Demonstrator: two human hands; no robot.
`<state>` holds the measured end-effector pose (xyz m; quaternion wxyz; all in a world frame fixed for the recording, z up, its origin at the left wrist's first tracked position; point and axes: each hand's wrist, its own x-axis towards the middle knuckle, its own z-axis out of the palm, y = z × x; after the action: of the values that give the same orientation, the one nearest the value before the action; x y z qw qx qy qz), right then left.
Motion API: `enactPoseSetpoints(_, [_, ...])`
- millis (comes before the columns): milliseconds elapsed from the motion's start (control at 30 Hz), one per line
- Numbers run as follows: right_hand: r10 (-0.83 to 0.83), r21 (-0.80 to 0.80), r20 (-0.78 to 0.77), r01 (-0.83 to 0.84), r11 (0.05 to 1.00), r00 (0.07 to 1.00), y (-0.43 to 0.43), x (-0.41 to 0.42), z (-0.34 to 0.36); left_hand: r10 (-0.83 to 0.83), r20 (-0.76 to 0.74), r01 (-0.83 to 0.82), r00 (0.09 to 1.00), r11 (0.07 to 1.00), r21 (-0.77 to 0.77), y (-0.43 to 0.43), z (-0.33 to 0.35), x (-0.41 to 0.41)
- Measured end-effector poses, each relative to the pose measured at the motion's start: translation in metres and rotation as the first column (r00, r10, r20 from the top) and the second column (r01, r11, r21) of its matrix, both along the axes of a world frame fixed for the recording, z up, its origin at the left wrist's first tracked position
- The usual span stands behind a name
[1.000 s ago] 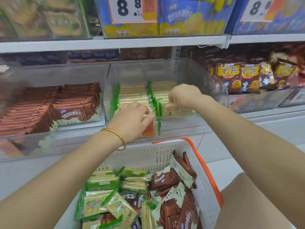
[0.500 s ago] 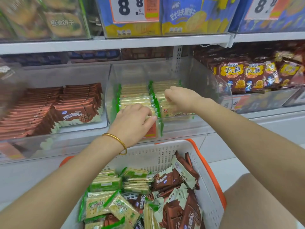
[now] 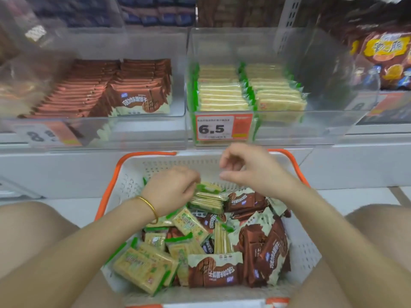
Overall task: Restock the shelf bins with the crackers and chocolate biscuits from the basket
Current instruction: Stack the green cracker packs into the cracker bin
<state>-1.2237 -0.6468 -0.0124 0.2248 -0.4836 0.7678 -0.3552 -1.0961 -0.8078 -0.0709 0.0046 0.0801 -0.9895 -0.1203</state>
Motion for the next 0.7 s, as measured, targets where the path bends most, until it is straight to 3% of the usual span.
enactPoseSetpoints(67, [0.094,0.301,0.006,-0.091,0.949,0.996,-0.019,0.015,-0.058,0.09,0.268,-0.086,0.959,0.996,-0.025,-0.011,-0.017,0.001])
enactPoseSetpoints(133, [0.131,0.47,-0.006,-0.112,0.876,0.991,-0.036,0.028,-0.113,0.136,0.393,-0.128,0.91,0.991,-0.045,-0.015,-0.029,0.001])
enactPoseSetpoints(333, [0.022,0.623,-0.011,-0.011,0.782,1.0,-0.062,0.059,-0.203,0.194,0.422,-0.18,0.885,0.981,-0.073,-0.024,-0.042,0.0])
enactPoseSetpoints(433, [0.002,0.648,-0.02,0.012,0.762,1.0,-0.066,0.066,-0.214,0.197,0.422,-0.187,0.885,0.98,-0.065,-0.025,-0.042,0.001])
enactPoseSetpoints(533, [-0.097,0.623,0.097,0.015,0.782,0.991,-0.062,0.061,-0.218,0.2,0.433,-0.195,0.879,0.979,-0.056,-0.024,-0.042,0.001])
enactPoseSetpoints(700, [-0.27,0.393,0.325,0.13,0.91,0.906,-0.046,0.049,-0.192,0.21,0.469,-0.26,0.858,0.965,0.043,-0.018,-0.035,-0.003])
